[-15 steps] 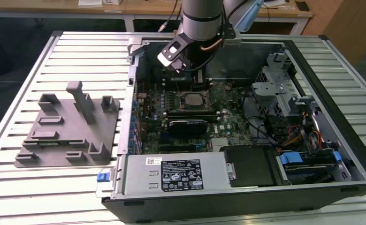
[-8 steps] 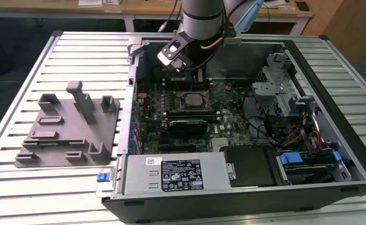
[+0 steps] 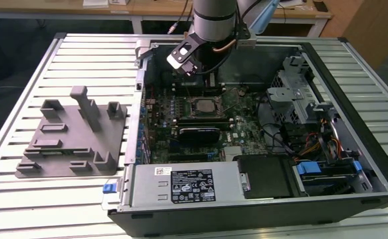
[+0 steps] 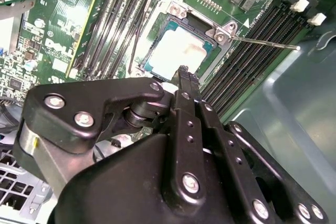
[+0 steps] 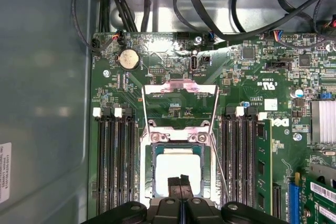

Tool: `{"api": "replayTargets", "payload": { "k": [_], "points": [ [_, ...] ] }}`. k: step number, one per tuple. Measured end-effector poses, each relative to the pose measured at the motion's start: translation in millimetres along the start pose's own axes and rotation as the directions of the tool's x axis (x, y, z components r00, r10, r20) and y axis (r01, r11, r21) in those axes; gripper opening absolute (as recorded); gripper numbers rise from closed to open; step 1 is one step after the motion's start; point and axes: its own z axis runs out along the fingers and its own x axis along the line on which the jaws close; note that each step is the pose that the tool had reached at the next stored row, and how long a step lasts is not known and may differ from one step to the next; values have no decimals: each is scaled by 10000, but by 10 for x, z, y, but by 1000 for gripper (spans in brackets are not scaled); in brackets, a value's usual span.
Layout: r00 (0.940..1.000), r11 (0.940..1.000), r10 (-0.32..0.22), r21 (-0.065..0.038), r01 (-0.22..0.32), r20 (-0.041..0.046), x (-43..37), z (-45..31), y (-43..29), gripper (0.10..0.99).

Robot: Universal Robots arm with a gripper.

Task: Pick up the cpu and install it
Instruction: 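Close the cpu cover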

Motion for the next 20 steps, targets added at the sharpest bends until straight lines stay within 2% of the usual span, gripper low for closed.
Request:
{"api": "replayTargets", "payload": {
  "k": [6, 12, 20],
  "points": [
    [10000, 10000, 0, -2, 0, -3, 1, -47, 2, 106],
    [10000, 10000, -1, -2, 1, -3, 2, -51, 4, 106],
    [10000, 10000, 0, -1, 0, -3, 3, -46, 100, 106]
  ]
}}
